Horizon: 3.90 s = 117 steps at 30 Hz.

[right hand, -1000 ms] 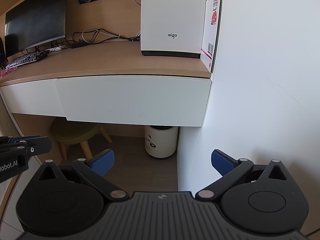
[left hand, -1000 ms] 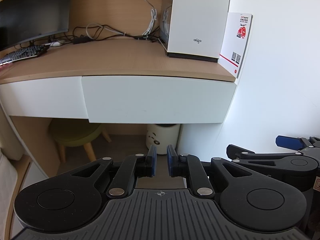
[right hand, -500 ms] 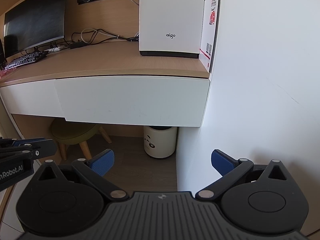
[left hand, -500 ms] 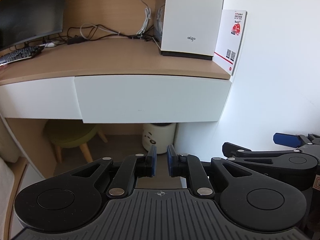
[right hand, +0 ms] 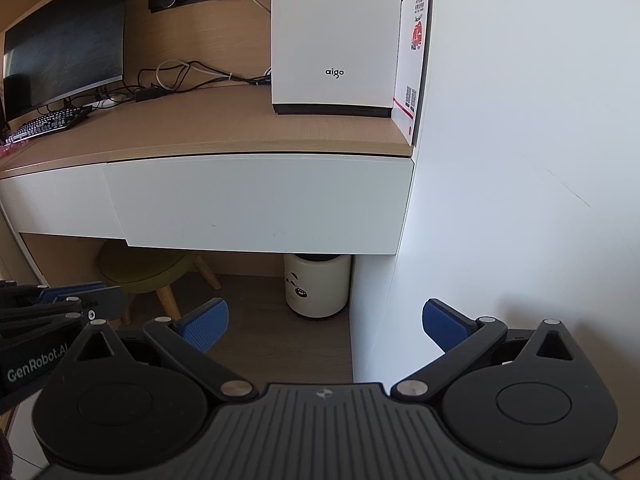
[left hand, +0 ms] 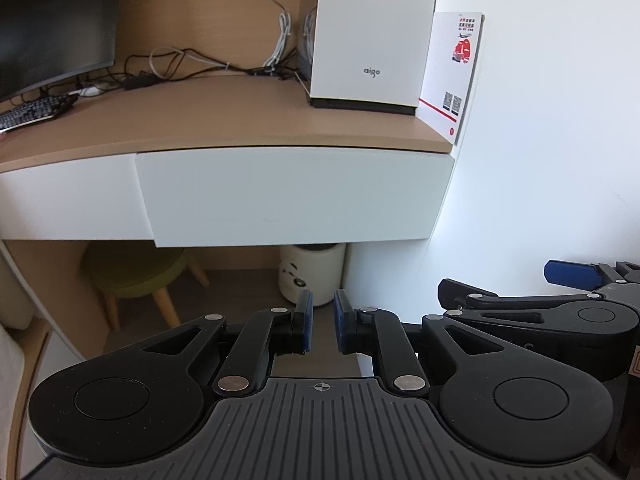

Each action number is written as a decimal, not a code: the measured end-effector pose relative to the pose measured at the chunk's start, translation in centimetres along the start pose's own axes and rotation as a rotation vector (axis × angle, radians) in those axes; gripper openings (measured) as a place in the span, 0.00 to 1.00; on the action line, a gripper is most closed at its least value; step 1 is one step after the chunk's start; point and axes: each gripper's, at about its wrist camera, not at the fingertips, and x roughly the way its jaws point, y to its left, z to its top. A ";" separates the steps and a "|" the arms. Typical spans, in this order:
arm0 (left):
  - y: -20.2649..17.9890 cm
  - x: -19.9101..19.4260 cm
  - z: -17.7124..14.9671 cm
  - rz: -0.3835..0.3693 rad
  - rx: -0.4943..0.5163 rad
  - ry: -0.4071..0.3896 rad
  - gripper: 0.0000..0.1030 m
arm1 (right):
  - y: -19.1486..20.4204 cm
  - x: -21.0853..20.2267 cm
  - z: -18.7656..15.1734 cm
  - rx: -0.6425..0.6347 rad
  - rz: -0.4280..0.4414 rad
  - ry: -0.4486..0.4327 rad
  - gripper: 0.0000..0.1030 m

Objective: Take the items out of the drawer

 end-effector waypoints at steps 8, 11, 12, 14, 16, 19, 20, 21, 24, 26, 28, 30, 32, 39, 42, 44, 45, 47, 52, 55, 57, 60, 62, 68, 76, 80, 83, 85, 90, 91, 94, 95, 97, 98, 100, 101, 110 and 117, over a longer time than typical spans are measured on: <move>0.1 0.5 0.3 -0.003 -0.017 0.003 0.13 | -0.2 0.2 -0.1 -0.005 -0.007 0.006 1.00; 0.0 0.8 0.4 -0.011 -0.018 0.006 0.13 | -0.5 0.3 0.1 0.003 -0.019 0.005 1.00; -0.1 0.9 0.4 -0.014 -0.017 0.005 0.13 | -0.7 0.3 0.1 0.007 -0.023 0.005 1.00; -0.2 1.0 0.4 -0.020 -0.015 0.006 0.13 | -1.0 0.5 0.1 0.013 -0.032 0.007 1.00; -0.3 1.2 0.4 -0.024 -0.015 0.009 0.13 | -1.3 0.6 0.1 0.019 -0.036 0.010 1.00; -0.4 1.6 0.4 -0.032 -0.018 0.020 0.13 | -1.4 0.7 0.0 0.021 -0.036 0.014 1.00; -0.3 1.8 0.4 -0.042 -0.024 0.029 0.13 | -1.4 0.8 -0.1 0.020 -0.035 0.016 1.00; -0.2 2.0 0.4 -0.060 -0.032 0.045 0.13 | -1.3 0.8 -0.1 0.018 -0.033 0.019 1.00; 0.3 2.4 0.4 -0.086 -0.046 0.079 0.14 | -1.2 0.9 -0.3 0.021 -0.029 0.025 1.00; 0.8 2.5 0.6 -0.086 -0.051 0.094 0.15 | -1.2 1.0 -0.2 0.035 -0.024 0.029 1.00; 1.5 2.6 1.2 -0.097 -0.062 0.113 0.15 | -1.6 0.9 0.0 0.076 -0.013 0.030 1.00; 2.2 2.7 1.7 -0.099 -0.063 0.123 0.15 | -2.3 0.7 0.5 0.135 0.007 0.028 1.00; 2.8 2.6 2.1 -0.098 -0.050 0.138 0.16 | -2.5 0.4 0.8 0.170 0.019 0.022 1.00; 3.6 2.4 2.9 -0.136 0.045 0.138 0.16 | -1.7 0.7 0.6 0.148 -0.013 0.029 1.00; 4.5 2.2 3.5 -0.125 0.054 0.128 0.16 | -1.4 0.8 0.9 0.173 0.008 0.044 1.00; 5.3 2.2 4.0 -0.102 0.043 0.116 0.16 | -1.1 0.8 1.3 0.190 0.021 0.046 1.00; 5.7 2.2 4.2 -0.088 0.039 0.112 0.16 | -0.8 0.8 1.7 0.191 0.024 0.043 1.00; 6.5 2.4 4.4 -0.071 0.030 0.110 0.16 | 0.0 0.8 2.4 0.177 0.020 0.028 1.00; 9.0 3.1 5.0 -0.058 0.012 0.114 0.16 | 2.4 1.2 4.4 0.137 0.016 0.004 1.00; 11.0 3.9 5.4 -0.065 0.000 0.098 0.16 | 4.0 2.0 5.5 0.120 0.017 0.012 1.00; 12.6 4.7 5.9 -0.071 -0.021 0.089 0.16 | 5.2 2.8 6.2 0.106 0.015 0.023 1.00; 15.6 6.1 7.3 -0.082 -0.087 0.084 0.16 | 7.1 4.0 7.4 0.092 0.000 0.050 1.00; 17.8 7.2 8.6 -0.067 -0.124 0.074 0.16 | 8.5 4.6 8.4 0.080 -0.014 0.060 1.00; 23.9 10.4 12.2 -0.056 -0.253 0.070 0.16 | 12.7 6.2 11.7 0.045 -0.069 0.081 1.00; 25.6 14.3 14.7 -0.041 -0.265 0.045 0.16 | 16.3 5.4 11.8 -0.118 -0.096 0.075 1.00; 25.4 14.2 13.9 -0.024 -0.317 0.102 0.16 | 15.7 6.0 11.3 -0.154 -0.088 0.113 1.00; 25.0 14.2 13.6 -0.012 -0.288 0.107 0.16 | 15.0 6.5 11.8 -0.136 -0.029 0.106 1.00; 25.5 14.5 13.7 0.002 -0.328 0.106 0.16 | 14.9 7.1 12.2 -0.141 -0.035 0.097 1.00; 27.0 15.7 14.5 0.006 -0.374 0.100 0.16 | 15.1 7.2 12.3 -0.141 0.021 0.105 1.00; 27.2 16.1 14.5 0.009 -0.367 0.104 0.16 | 15.2 7.4 12.2 -0.147 0.026 0.109 1.00; 26.9 17.1 14.6 0.028 -0.324 0.121 0.16 | 15.3 7.8 12.1 -0.145 0.035 0.124 1.00; 26.8 17.5 14.7 0.034 -0.310 0.126 0.16 | 15.3 7.9 12.0 -0.146 0.034 0.127 1.00; 26.7 17.9 14.6 0.035 -0.305 0.123 0.16 | 15.2 8.0 12.0 -0.141 0.027 0.137 1.00; 26.8 18.0 14.6 0.020 -0.309 0.116 0.16 | 15.1 8.1 11.9 -0.135 0.024 0.143 1.00; 27.0 17.8 14.7 -0.025 -0.325 0.092 0.16 | 14.9 8.4 11.9 -0.122 0.013 0.156 1.00; 27.1 17.7 14.7 -0.042 -0.330 0.081 0.16 | 14.8 8.6 11.9 -0.117 0.008 0.162 1.00; 26.8 19.0 15.5 -0.032 -0.307 0.090 0.21 | 14.6 9.7 11.6 -0.115 -0.009 0.215 1.00; 26.6 19.4 15.4 -0.039 -0.293 0.088 0.27 | 13.6 10.1 11.2 -0.081 -0.037 0.250 1.00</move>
